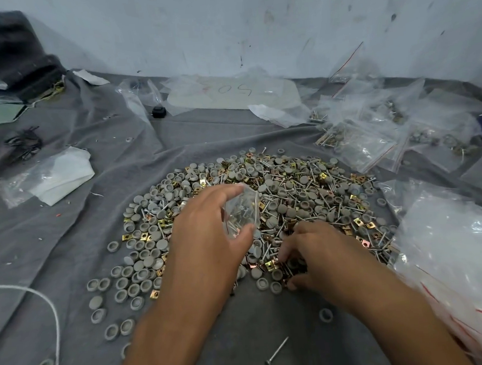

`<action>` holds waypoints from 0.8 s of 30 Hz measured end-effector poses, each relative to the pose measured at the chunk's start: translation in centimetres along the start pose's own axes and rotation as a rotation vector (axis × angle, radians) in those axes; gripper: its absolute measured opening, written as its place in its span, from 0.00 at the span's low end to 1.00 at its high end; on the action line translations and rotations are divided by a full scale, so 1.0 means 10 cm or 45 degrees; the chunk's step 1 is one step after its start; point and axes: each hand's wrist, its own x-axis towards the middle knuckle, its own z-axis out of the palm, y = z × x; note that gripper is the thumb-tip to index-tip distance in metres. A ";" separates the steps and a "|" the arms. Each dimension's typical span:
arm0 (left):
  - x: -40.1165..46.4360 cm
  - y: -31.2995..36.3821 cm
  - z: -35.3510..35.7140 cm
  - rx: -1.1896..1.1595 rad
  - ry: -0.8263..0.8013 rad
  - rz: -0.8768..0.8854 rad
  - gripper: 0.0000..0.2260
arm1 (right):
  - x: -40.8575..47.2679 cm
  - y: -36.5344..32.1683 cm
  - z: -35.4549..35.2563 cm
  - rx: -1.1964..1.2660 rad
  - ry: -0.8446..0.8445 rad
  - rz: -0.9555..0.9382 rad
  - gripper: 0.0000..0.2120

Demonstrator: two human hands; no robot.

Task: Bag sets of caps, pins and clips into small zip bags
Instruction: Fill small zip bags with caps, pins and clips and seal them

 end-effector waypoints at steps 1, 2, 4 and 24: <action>0.00 0.00 0.01 0.006 -0.004 0.002 0.24 | 0.00 -0.01 0.01 -0.002 0.017 -0.007 0.20; 0.00 0.00 0.01 0.013 -0.002 0.006 0.24 | 0.00 -0.02 0.03 -0.002 0.036 -0.014 0.20; 0.01 -0.01 0.03 0.017 -0.002 0.008 0.24 | 0.00 -0.04 0.07 0.004 0.077 -0.025 0.18; 0.02 -0.07 0.11 0.054 -0.048 0.020 0.24 | 0.03 0.00 0.14 0.285 0.166 -0.126 0.10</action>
